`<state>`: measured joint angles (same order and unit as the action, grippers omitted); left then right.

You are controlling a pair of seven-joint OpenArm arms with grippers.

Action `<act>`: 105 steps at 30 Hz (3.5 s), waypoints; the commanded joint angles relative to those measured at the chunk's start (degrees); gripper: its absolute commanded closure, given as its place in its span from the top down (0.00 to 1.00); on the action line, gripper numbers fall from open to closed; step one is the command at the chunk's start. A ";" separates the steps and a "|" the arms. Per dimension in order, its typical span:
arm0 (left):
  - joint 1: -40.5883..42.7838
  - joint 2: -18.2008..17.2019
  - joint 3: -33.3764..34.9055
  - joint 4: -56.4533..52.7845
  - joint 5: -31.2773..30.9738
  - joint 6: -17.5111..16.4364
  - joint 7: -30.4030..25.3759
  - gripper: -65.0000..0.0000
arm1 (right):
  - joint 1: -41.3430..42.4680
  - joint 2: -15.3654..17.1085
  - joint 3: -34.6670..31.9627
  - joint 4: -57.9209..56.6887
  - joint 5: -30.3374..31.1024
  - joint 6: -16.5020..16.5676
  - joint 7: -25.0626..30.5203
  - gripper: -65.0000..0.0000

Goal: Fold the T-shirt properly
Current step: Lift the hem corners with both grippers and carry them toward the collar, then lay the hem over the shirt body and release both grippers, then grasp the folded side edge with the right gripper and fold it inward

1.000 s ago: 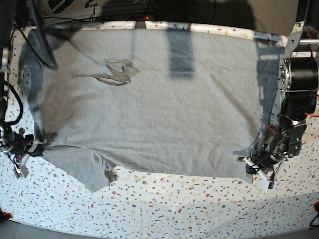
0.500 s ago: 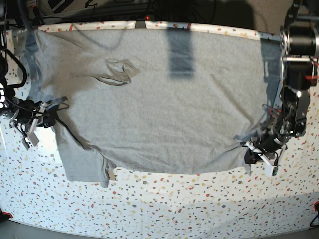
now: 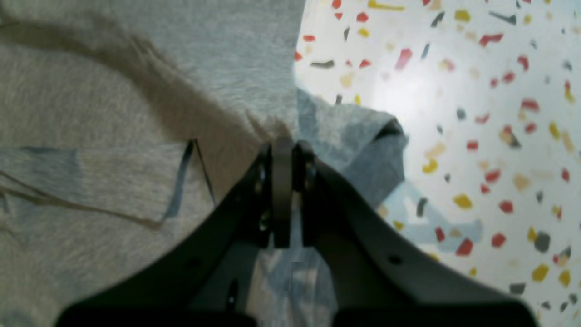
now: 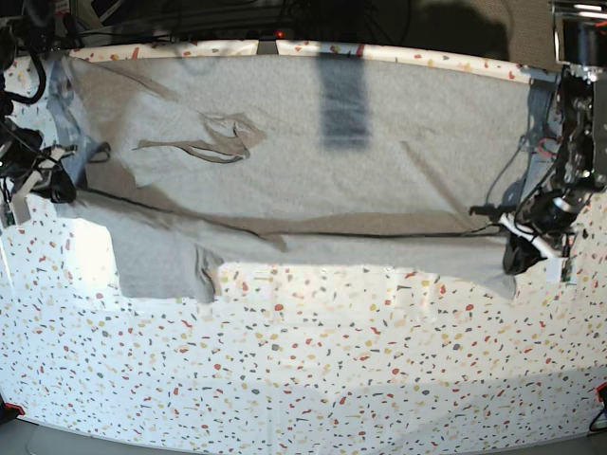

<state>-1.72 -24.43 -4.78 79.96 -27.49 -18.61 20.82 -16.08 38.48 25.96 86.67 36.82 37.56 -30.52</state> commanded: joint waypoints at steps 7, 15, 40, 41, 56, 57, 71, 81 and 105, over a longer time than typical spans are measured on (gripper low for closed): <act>6.43 -1.03 -5.01 8.83 -1.51 -3.23 1.49 0.00 | -6.25 -3.52 8.52 7.52 0.85 0.57 1.53 0.00; 11.45 -1.31 -5.05 11.21 -0.98 -3.26 7.19 0.00 | -11.89 -6.38 12.46 9.55 -1.11 0.76 1.79 0.00; 14.29 -8.94 -5.05 11.19 0.48 -1.97 11.78 0.00 | -12.83 -8.50 12.94 9.53 -9.86 0.87 2.97 0.00; 14.69 -8.94 -5.05 11.19 0.48 -1.97 11.76 0.00 | -12.83 -8.50 12.94 9.53 -9.86 0.87 2.95 0.00; 15.72 -8.94 -5.05 11.21 3.39 1.75 8.98 0.52 | -10.47 -8.48 12.81 9.53 -0.26 0.76 1.90 0.50; 15.72 -8.92 -5.05 11.21 3.13 1.77 7.50 0.52 | -9.46 -8.48 12.48 9.53 1.70 0.76 1.20 0.50; 15.74 -2.62 -5.05 11.21 -1.92 1.46 3.34 0.52 | 18.38 -11.21 -9.51 7.48 -6.49 -6.91 -18.12 0.50; 15.85 -1.95 -5.05 11.21 -1.92 1.49 3.10 0.52 | 34.07 -11.34 -20.50 -14.29 -14.36 -9.14 -15.39 0.50; 15.85 -1.95 -5.05 11.21 -1.05 1.49 2.69 0.52 | 41.31 -15.34 -22.01 -33.70 -17.14 -1.46 -21.59 0.33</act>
<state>14.46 -25.41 -9.39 90.17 -28.16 -16.91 25.23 24.73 23.49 4.10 52.86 18.11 34.76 -50.26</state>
